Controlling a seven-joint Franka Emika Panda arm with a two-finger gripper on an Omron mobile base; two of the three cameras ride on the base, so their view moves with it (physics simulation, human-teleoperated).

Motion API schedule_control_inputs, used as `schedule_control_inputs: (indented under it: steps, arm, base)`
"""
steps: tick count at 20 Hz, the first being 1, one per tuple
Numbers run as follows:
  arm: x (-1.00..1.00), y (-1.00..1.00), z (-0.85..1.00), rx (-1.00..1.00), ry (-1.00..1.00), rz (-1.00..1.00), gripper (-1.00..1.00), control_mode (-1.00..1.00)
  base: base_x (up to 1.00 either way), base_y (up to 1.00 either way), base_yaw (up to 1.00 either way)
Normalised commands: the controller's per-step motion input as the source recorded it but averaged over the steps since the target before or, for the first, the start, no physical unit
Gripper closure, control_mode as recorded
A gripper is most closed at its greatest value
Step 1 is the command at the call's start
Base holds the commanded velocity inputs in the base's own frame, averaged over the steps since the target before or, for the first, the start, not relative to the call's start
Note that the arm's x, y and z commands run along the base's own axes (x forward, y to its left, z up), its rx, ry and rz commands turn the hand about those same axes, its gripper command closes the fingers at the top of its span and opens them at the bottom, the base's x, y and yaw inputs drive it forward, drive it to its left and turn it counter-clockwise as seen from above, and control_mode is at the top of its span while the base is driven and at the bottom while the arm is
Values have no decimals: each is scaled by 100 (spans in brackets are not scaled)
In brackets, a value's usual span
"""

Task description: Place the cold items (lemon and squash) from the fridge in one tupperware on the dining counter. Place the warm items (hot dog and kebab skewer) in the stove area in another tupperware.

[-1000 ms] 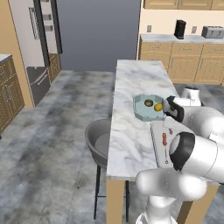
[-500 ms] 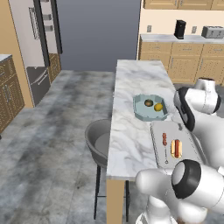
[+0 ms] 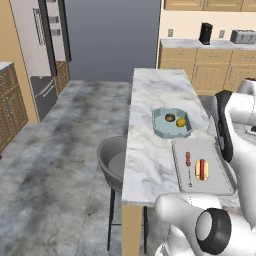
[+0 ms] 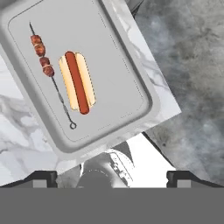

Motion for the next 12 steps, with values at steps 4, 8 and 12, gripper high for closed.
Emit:
schedule_control_inputs:
  steps: [4,8,12]
  arm:
    - [-48,24,39,-2,-11,0,-100,-100]
    - [-52,25,29,0,-32,2,-100,-100]
    - [-50,24,33,0,-37,7,-100,-100]
  base:
    - [0,0,0]
    - [0,0,0]
    - [0,0,0]
